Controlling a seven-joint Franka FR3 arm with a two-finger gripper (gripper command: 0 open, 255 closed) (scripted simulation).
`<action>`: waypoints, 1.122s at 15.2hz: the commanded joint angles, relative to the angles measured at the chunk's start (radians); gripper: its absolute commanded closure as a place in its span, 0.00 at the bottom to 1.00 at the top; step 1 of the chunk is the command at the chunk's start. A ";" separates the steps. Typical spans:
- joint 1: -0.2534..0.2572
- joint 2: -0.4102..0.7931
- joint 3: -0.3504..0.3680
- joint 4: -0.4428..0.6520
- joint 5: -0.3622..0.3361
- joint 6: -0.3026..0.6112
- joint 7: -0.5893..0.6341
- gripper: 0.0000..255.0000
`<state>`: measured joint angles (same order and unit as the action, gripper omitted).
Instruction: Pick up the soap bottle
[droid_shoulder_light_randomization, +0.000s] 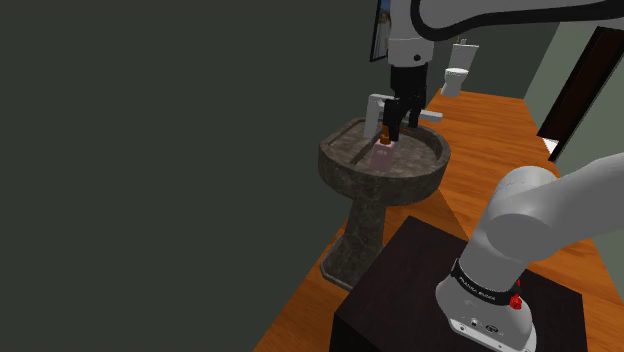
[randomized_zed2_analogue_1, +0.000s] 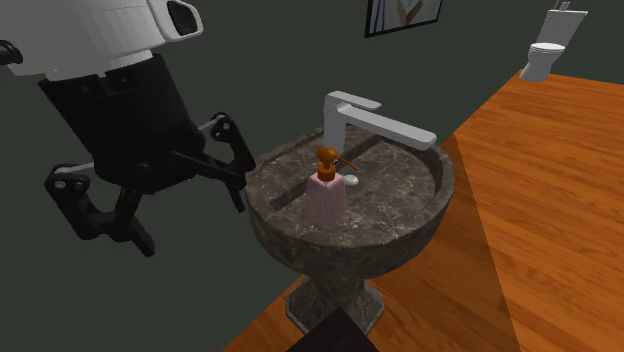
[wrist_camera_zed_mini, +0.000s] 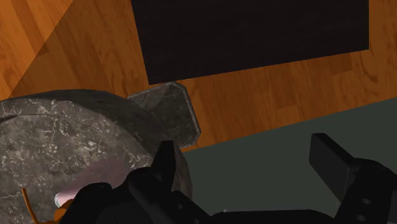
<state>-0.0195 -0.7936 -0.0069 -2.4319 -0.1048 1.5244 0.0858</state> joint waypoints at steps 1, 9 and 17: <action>0.000 0.000 0.000 0.000 0.000 0.000 0.000 0.00; -0.068 0.183 -0.131 0.037 -0.102 0.178 -0.095 0.00; -0.117 0.414 -0.253 0.148 -0.147 0.336 -0.187 0.00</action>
<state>-0.1299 -0.4122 -0.2432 -2.2925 -0.2476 1.8309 -0.0892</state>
